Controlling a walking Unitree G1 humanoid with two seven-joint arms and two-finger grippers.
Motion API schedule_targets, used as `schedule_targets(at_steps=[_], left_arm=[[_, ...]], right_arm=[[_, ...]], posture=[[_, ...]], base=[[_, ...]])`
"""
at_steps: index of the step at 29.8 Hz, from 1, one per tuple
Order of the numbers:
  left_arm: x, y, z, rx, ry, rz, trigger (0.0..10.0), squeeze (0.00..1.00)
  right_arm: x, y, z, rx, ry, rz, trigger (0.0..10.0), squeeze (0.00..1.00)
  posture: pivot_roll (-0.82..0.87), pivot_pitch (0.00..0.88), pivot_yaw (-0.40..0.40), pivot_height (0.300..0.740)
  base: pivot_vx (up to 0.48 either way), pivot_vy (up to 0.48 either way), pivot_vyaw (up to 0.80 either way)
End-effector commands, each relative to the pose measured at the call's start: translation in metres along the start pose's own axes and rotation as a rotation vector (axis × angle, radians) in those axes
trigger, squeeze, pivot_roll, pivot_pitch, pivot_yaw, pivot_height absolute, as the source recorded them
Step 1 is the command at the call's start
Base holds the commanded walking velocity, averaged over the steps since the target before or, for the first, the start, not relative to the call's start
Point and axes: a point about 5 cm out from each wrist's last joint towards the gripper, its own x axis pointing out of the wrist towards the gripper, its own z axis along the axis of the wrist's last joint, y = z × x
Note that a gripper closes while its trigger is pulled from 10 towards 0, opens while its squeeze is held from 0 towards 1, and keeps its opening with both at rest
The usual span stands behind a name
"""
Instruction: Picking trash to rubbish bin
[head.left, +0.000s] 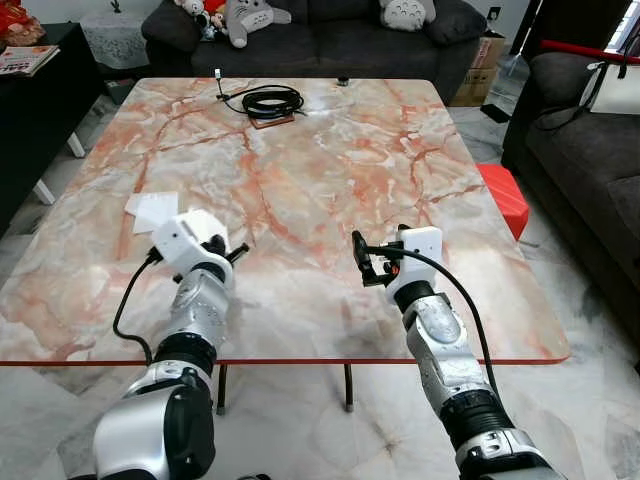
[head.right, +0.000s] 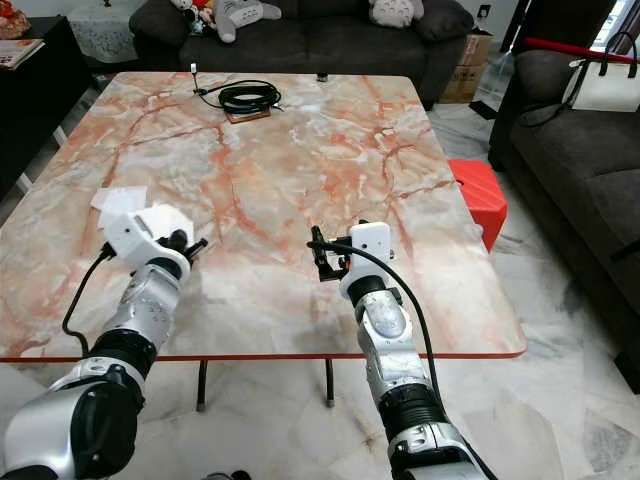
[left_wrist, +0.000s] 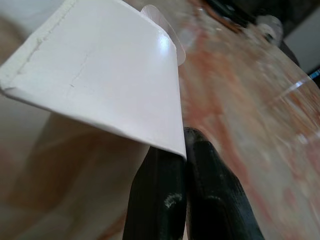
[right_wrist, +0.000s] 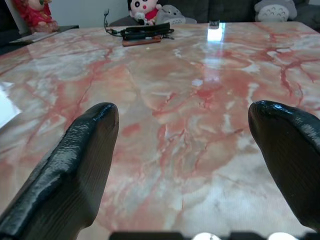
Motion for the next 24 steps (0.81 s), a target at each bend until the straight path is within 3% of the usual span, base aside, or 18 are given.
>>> schedule_targets(at_steps=[1, 3, 6, 10, 11, 12, 15, 18, 22, 24], left_arm=[[-0.001, -0.002, 0.001, 0.035, -0.019, -0.02, 0.0, 0.0], [-0.002, -0.008, 0.003, 0.076, -0.042, -0.055, 0.0, 0.0], [-0.004, -0.018, 0.007, 0.2, -0.08, -0.111, 0.0, 0.0], [-0.005, -0.019, 0.007, 0.216, -0.084, -0.117, 0.0, 0.0], [-0.007, -0.021, 0.012, 0.296, -0.126, -0.138, 10.0, 0.0], [-0.011, -0.024, 0.018, 0.411, -0.202, -0.169, 10.0, 0.0], [-0.016, -0.022, 0.021, 0.482, -0.244, -0.176, 10.0, 0.0], [-0.024, -0.022, 0.026, 0.612, -0.32, -0.207, 10.0, 0.0], [-0.028, -0.021, 0.031, 0.637, -0.369, -0.21, 10.0, 0.0], [-0.031, -0.022, 0.035, 0.7, -0.405, -0.222, 10.0, 0.0]], right_arm=[[0.001, 0.0, 0.0, 0.003, 0.001, -0.007, 10.0, 0.0], [0.002, 0.0, 0.001, 0.006, -0.004, -0.009, 10.0, 0.0], [0.005, 0.0, 0.005, 0.012, -0.018, -0.016, 10.0, 0.0], [0.005, 0.001, 0.005, 0.013, -0.02, -0.017, 10.0, 0.0], [0.008, 0.001, 0.009, 0.012, -0.03, -0.018, 10.0, 0.0], [0.011, 0.003, 0.017, 0.016, -0.059, -0.021, 10.0, 0.0], [0.014, 0.003, 0.024, 0.02, -0.084, -0.029, 10.0, 0.0], [0.018, 0.004, 0.035, 0.03, -0.125, -0.028, 10.0, 0.0], [0.02, 0.004, 0.043, 0.026, -0.151, -0.026, 10.0, 0.0], [0.021, 0.002, 0.049, 0.019, -0.172, -0.031, 10.0, 0.0]], posture=[[-0.06, 0.046, -0.01, 0.74], [-0.06, 0.041, -0.006, 0.74], [-0.05, 0.034, -0.002, 0.74], [-0.05, 0.033, -0.001, 0.74], [-0.04, 0.021, 0.007, 0.74], [-0.04, 0.016, 0.011, 0.74], [-0.04, 0.015, 0.015, 0.74], [-0.04, 0.009, 0.021, 0.74], [-0.03, 0.004, 0.023, 0.74], [-0.03, 0.001, 0.023, 0.74]], base=[[0.0, 0.0, 0.0], [0.0, 0.0, 0.0], [0.0, 0.0, 0.0], [0.0, 0.0, 0.0], [0.0, 0.0, 0.0], [0.0, 0.0, 0.0], [0.0, 0.0, 0.0], [0.0, 0.0, 0.0], [0.0, 0.0, 0.0], [0.0, 0.0, 0.0]])
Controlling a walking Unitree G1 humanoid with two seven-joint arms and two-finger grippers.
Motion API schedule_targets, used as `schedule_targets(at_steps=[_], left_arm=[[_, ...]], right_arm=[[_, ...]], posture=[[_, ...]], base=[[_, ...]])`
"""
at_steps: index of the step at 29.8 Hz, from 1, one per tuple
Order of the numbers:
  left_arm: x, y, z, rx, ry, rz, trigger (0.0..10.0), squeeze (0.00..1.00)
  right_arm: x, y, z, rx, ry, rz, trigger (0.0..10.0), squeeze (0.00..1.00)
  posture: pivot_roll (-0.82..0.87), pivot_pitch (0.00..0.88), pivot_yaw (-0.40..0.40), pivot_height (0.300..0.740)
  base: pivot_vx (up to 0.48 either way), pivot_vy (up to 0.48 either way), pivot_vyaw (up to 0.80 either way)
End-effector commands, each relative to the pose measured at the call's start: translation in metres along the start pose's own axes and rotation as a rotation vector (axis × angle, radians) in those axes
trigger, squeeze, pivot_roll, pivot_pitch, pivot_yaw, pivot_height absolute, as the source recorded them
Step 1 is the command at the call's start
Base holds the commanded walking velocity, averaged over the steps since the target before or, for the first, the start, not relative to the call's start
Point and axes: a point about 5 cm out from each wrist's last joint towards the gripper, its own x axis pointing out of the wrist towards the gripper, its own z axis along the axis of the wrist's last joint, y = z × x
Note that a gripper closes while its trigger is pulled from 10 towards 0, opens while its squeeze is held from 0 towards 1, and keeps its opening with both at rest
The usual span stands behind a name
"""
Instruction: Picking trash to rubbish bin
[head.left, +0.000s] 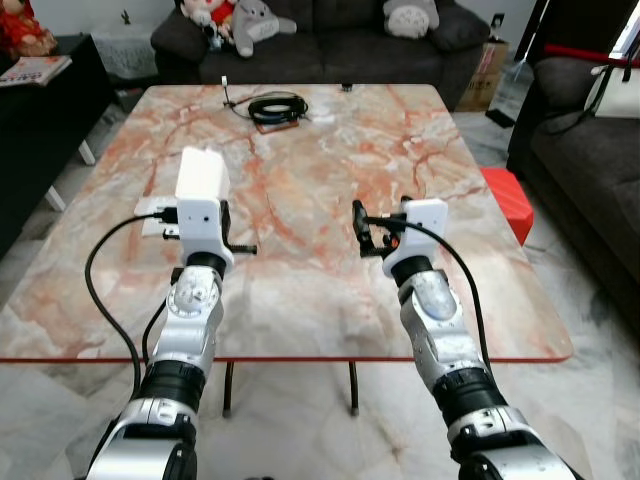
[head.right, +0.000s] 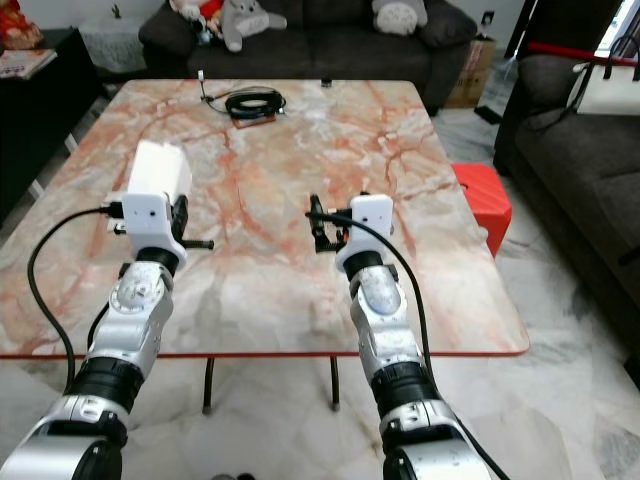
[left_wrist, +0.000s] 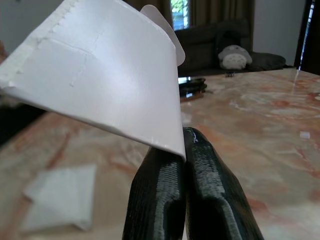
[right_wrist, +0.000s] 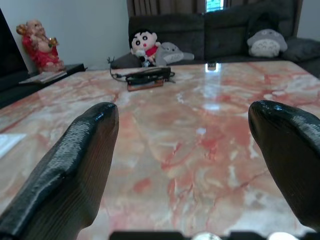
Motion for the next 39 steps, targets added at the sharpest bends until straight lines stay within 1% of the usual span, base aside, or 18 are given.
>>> schedule_targets(at_steps=[1, 3, 5, 9, 12, 19, 29, 39], left_arm=[[0.0, 0.001, 0.008, 0.061, -0.048, -0.012, 10.0, 0.0], [0.0, 0.001, 0.007, 0.086, -0.048, -0.016, 10.0, 0.0], [0.0, -0.001, 0.007, 0.093, -0.052, -0.019, 10.0, 0.0], [0.003, -0.011, 0.013, 0.075, -0.066, -0.014, 10.0, 0.0], [0.003, -0.016, 0.015, 0.083, -0.074, -0.031, 10.0, 0.0], [0.002, -0.019, 0.012, 0.087, -0.063, -0.038, 10.0, 0.0], [0.002, -0.026, 0.011, 0.066, -0.059, -0.043, 10.0, 0.0], [0.001, -0.026, 0.011, 0.06, -0.06, -0.043, 10.0, 0.0]], right_arm=[[0.006, -0.001, 0.015, -0.002, -0.057, -0.003, 10.0, 0.0], [0.006, -0.002, 0.016, -0.006, -0.059, -0.008, 10.0, 0.0], [0.007, -0.003, 0.016, -0.008, -0.061, -0.015, 10.0, 0.0], [0.008, -0.011, 0.021, 0.005, -0.081, -0.08, 10.0, 0.0], [0.009, -0.013, 0.022, -0.004, -0.085, -0.089, 10.0, 0.0], [0.007, -0.019, 0.022, -0.013, -0.09, -0.111, 10.0, 0.0], [0.007, -0.018, 0.021, -0.011, -0.089, -0.113, 10.0, 0.0], [0.007, -0.017, 0.02, -0.009, -0.086, -0.109, 10.0, 0.0]], posture=[[-0.03, 0.0, 0.023, 0.74], [-0.03, 0.0, 0.023, 0.74], [-0.03, 0.0, 0.023, 0.74], [-0.04, 0.0, 0.024, 0.74], [-0.04, 0.0, 0.028, 0.74], [-0.04, 0.0, 0.034, 0.74], [-0.05, 0.0, 0.036, 0.74], [-0.05, 0.0, 0.035, 0.74]], base=[[0.0, 0.0, 0.0], [0.0, 0.0, 0.0], [0.0, 0.0, 0.0], [0.0, 0.0, 0.0], [0.0, 0.0, 0.0], [0.0, 0.0, 0.0], [0.0, 0.0, 0.0], [0.0, 0.0, 0.0]])
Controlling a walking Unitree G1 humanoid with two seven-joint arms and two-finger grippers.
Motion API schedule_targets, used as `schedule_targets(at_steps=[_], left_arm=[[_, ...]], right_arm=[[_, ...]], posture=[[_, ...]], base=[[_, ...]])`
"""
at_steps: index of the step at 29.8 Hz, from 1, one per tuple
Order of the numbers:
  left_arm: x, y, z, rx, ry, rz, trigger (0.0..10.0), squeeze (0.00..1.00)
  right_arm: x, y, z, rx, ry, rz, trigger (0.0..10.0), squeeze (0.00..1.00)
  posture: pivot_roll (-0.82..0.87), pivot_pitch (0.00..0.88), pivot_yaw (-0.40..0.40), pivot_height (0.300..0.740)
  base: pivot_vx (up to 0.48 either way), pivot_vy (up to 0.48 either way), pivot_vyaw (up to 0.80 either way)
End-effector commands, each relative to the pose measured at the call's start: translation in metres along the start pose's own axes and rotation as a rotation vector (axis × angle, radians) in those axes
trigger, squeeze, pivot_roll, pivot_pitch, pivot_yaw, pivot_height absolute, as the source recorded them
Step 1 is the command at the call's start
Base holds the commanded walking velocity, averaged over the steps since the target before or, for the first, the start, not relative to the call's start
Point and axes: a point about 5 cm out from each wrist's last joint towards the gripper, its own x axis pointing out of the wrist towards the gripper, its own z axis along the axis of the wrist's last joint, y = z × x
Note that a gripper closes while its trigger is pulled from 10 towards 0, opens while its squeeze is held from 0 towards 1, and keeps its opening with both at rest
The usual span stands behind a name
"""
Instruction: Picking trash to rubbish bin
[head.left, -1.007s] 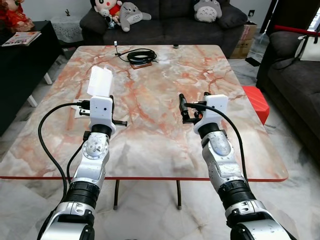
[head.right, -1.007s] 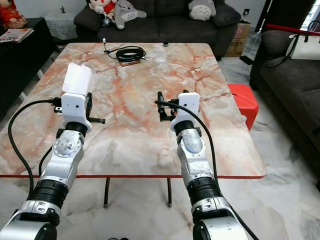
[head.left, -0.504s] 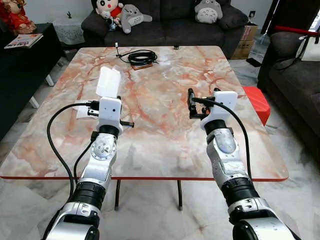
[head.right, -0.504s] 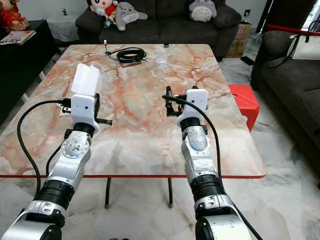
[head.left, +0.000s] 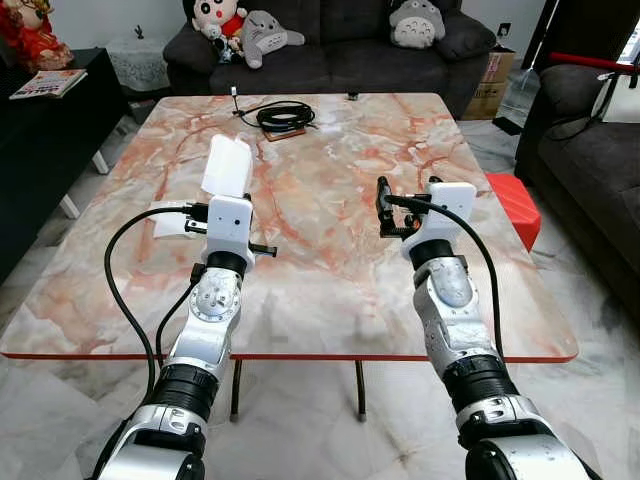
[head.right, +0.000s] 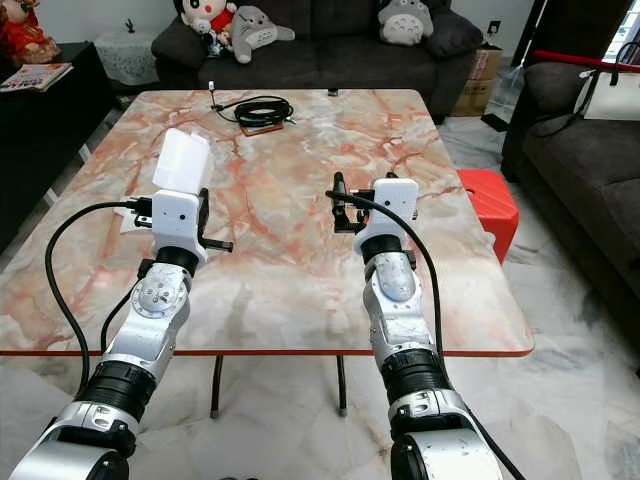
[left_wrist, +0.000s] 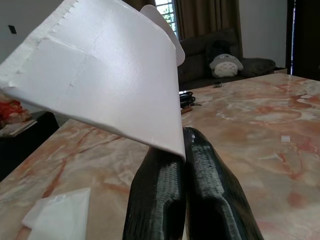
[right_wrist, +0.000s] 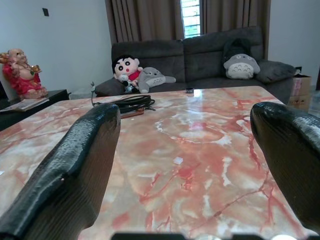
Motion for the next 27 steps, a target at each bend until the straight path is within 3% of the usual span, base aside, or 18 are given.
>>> schedule_targets(at_steps=[1, 11, 27], left_arm=[[0.002, 0.002, 0.0053, 0.008, -0.02, 0.011, 10.0, 0.0], [0.0016, 0.0014, 0.0058, 0.0, -0.026, 0.009, 10.0, 0.0], [0.0014, 0.0014, 0.0068, -0.003, -0.031, 0.013, 10.0, 0.0]], right_arm=[[0.0024, 0.0018, 0.0042, 0.008, -0.019, -0.003, 10.0, 0.0], [0.0021, 0.001, 0.0036, 0.004, -0.016, -0.005, 10.0, 0.0], [0.0013, 0.0009, 0.0017, 0.006, -0.01, -0.002, 10.0, 0.0]], posture=[[-0.04, 0.0, 0.035, 0.74], [-0.04, 0.0, 0.034, 0.74], [-0.04, 0.0, 0.032, 0.74]], base=[[0.0, 0.0, 0.0], [0.0, 0.0, 0.0], [-0.211, 0.0, 0.0]])
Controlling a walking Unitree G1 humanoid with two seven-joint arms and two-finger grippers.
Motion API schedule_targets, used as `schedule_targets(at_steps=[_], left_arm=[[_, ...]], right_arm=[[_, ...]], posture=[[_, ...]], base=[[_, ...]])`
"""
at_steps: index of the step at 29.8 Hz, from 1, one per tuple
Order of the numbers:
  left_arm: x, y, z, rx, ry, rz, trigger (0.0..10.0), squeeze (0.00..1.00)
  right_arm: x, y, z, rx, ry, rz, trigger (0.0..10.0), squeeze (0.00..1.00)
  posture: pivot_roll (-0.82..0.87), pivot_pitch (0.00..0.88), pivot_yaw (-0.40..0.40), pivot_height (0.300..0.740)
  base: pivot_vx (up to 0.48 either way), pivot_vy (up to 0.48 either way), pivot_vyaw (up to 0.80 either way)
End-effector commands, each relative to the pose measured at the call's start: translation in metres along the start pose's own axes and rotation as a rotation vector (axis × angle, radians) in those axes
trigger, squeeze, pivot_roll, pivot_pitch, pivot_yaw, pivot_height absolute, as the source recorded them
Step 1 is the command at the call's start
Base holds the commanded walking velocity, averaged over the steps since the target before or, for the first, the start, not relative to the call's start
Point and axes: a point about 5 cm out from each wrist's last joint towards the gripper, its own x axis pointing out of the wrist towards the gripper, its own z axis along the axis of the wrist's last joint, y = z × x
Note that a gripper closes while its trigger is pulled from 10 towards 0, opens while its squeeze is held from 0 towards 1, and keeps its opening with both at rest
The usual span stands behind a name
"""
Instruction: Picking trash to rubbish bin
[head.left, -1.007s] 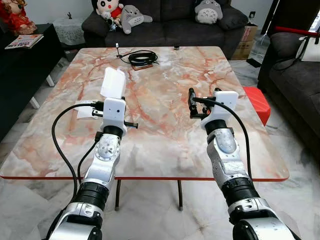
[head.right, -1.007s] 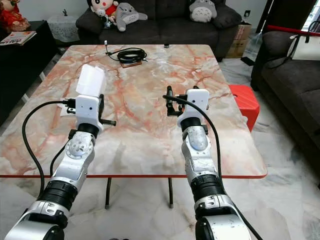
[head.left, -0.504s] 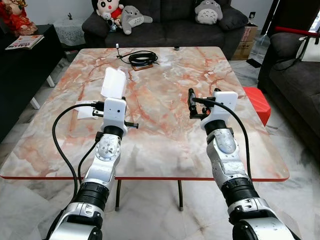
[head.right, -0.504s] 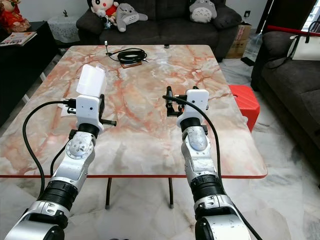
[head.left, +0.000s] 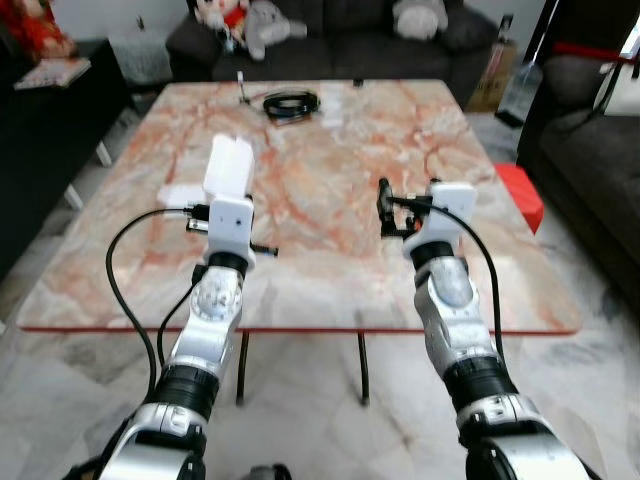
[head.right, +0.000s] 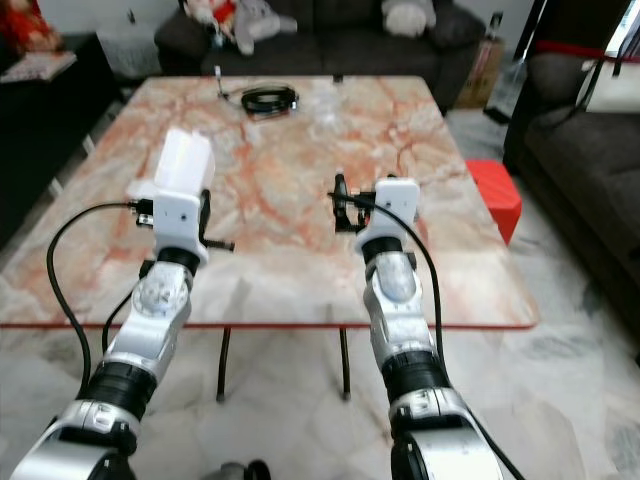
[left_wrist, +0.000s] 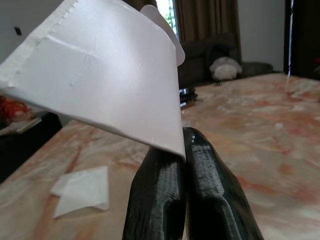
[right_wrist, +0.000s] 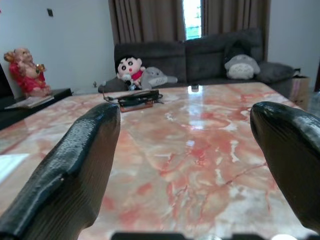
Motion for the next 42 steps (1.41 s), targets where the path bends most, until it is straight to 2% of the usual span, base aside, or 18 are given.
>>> schedule_targets(at_steps=[1, 23, 38, 42], left_arm=[[0.001, 0.002, 0.006, -0.001, -0.026, 0.013, 10.0, 0.0], [0.0, 0.004, 0.006, 0.003, -0.026, 0.027, 10.0, 0.0], [-0.002, 0.005, 0.005, 0.0, -0.018, 0.032, 10.0, 0.0], [-0.01, 0.01, -0.02, -0.04, 0.106, 0.043, 10.0, 0.0]], right_arm=[[0.001, 0.0, 0.002, 0.003, -0.006, -0.002, 10.0, 0.0], [0.001, 0.002, 0.001, 0.002, -0.002, 0.015, 10.0, 0.0], [-0.001, 0.003, -0.004, -0.009, 0.023, 0.03, 10.0, 0.0], [-0.008, 0.001, -0.021, -0.014, 0.091, 0.054, 10.0, 0.0]], posture=[[-0.04, 0.0, 0.032, 0.74], [-0.04, 0.0, 0.022, 0.74], [-0.04, 0.0, 0.017, 0.74], [-0.03, 0.0, 0.015, 0.74]], base=[[-0.24, 0.0, 0.0], [-0.229, 0.0, 0.0], [-0.083, 0.0, 0.0], [0.0, 0.0, 0.0]])
